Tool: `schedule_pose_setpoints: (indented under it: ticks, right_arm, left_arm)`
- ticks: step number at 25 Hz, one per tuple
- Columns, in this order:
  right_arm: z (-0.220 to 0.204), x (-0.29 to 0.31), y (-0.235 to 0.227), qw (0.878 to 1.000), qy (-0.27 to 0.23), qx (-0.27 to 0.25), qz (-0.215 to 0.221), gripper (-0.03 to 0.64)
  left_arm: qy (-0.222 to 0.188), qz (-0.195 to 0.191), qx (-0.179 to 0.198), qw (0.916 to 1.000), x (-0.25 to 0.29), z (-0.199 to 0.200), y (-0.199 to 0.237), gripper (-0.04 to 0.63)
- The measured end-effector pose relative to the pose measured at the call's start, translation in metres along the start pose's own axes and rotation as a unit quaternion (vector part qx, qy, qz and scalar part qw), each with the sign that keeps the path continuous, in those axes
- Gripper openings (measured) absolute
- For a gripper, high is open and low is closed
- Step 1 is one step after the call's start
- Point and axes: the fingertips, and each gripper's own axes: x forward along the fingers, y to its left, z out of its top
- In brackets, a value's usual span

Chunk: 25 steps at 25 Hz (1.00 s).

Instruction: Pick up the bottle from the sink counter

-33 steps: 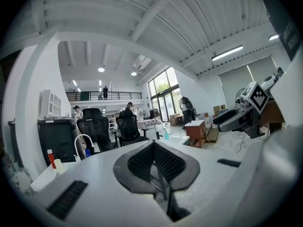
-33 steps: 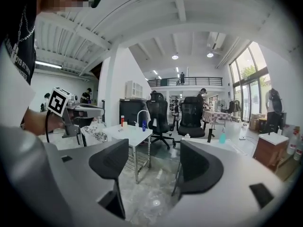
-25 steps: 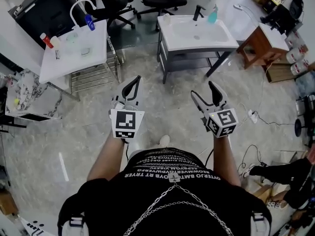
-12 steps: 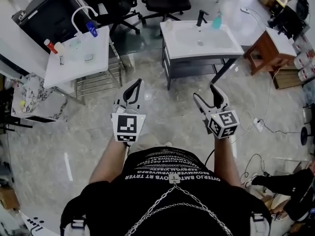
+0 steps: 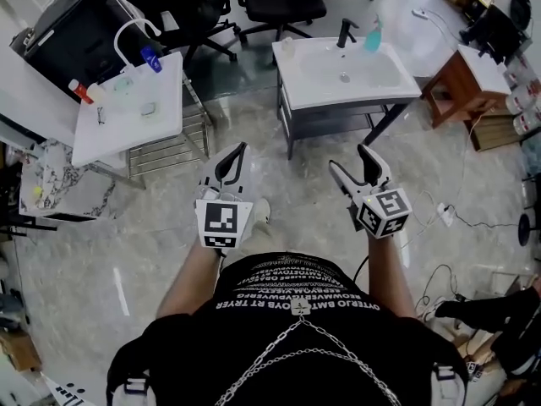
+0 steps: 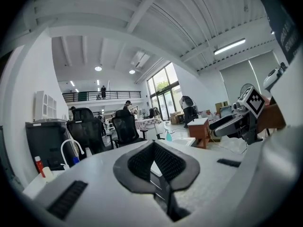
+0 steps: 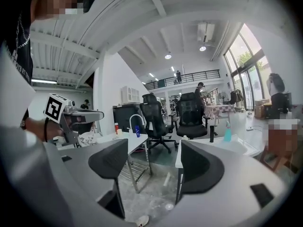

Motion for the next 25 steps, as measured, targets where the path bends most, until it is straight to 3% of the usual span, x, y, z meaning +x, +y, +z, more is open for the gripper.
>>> schedule_pose_setpoints:
  ticks: [13,25]
  right_arm:
    - [0.015,0.075,-0.048,1.000,0.009,0.008,-0.024,0.325]
    - [0.047,0.144,-0.073,0.999,0.005,0.005,-0.042,0.325]
  left_arm:
    - [-0.001,-0.044,0.010,0.9990,0.096,0.006,0.035,0.005]
    - [0.002,-0.055,0.012,0.9984,0.154,0.006,0.093,0.005]
